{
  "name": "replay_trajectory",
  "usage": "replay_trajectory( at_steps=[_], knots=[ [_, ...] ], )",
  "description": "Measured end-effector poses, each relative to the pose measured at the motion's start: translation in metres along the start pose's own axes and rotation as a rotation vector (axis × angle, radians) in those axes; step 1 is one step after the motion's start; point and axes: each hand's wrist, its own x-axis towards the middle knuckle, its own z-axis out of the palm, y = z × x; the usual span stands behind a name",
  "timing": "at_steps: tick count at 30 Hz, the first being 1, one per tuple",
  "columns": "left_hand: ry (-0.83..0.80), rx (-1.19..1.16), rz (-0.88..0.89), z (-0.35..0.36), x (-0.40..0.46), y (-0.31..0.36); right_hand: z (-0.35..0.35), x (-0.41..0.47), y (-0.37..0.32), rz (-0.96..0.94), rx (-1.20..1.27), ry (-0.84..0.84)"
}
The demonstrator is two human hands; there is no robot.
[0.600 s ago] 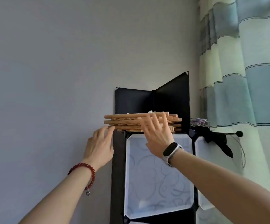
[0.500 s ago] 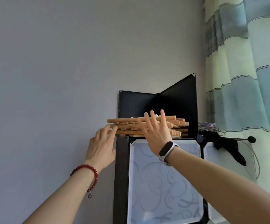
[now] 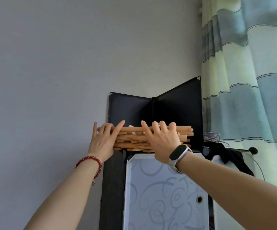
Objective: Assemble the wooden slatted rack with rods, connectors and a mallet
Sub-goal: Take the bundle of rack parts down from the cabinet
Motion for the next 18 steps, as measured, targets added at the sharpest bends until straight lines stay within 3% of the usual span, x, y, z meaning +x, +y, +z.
replay_trajectory(
  at_steps=[5, 10, 13, 18],
  knots=[
    [0.06, -0.053, 0.103, -0.006, 0.007, -0.006, 0.002, -0.002, 0.003, -0.022, 0.011, 0.025],
    [0.164, -0.012, 0.205, -0.047, 0.023, -0.006, 0.002, 0.001, 0.042, 0.019, -0.039, 0.172],
    [0.214, 0.013, 0.277, -0.073, 0.028, 0.012, 0.011, -0.014, 0.071, 0.065, 0.012, 0.287],
    [0.24, 0.013, 0.307, -0.085, 0.004, 0.046, 0.029, -0.055, 0.076, 0.097, 0.061, 0.316]
  ],
)
